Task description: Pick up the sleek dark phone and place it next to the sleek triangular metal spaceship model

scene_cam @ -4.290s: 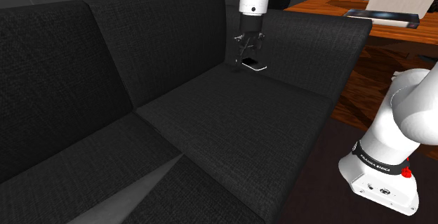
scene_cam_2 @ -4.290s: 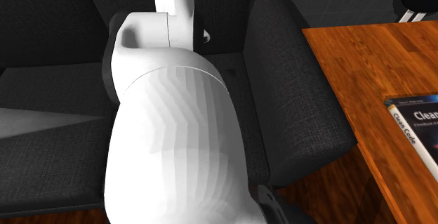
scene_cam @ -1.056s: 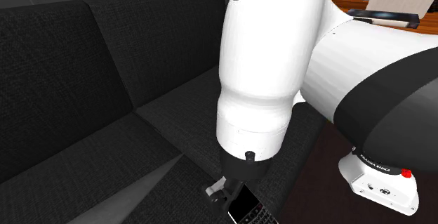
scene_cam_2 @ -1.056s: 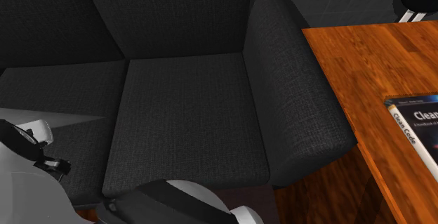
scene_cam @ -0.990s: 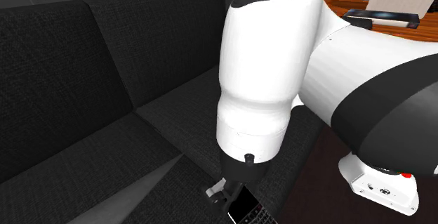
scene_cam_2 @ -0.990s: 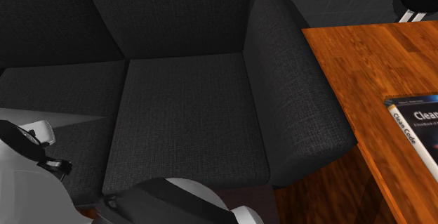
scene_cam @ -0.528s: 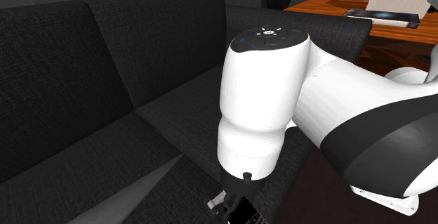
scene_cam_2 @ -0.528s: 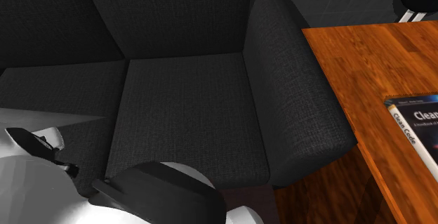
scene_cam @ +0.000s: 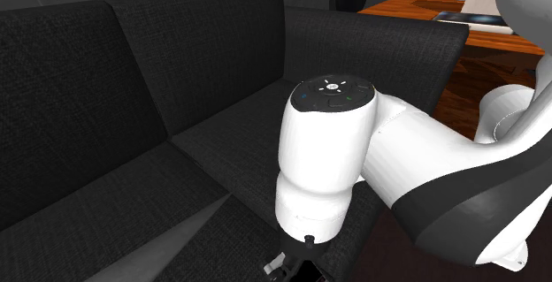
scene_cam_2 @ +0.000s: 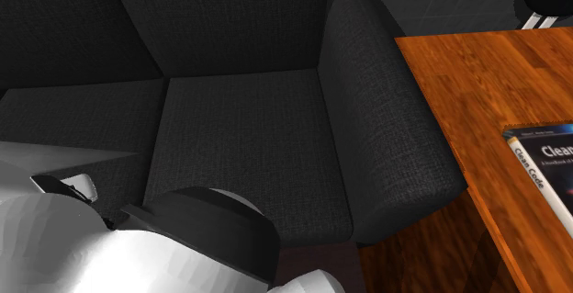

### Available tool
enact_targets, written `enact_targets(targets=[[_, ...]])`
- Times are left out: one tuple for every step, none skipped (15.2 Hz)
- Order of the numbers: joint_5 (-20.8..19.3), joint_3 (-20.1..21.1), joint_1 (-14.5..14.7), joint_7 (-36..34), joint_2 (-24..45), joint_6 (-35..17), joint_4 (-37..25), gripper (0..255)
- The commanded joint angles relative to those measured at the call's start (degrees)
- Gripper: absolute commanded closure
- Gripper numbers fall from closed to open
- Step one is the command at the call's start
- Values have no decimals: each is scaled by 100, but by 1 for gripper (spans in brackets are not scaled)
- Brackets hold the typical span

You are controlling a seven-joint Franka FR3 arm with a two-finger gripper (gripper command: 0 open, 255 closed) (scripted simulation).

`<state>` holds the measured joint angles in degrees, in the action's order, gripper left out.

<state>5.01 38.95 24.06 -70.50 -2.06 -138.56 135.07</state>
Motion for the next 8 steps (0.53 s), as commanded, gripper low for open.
enact_targets(targets=[[-10,2,1,-8,12,-25,12,255],[-10,2,1,-8,12,-25,12,255],[-10,2,1,-8,12,-25,12,255],[-10,2,1,-8,12,-25,12,255],[-10,2,1,-8,12,-25,12,255],[-10,2,1,-8,12,-25,12,255],[-10,2,1,-8,12,-25,11,0],[-10,2,0,-8,12,-25,11,0]])
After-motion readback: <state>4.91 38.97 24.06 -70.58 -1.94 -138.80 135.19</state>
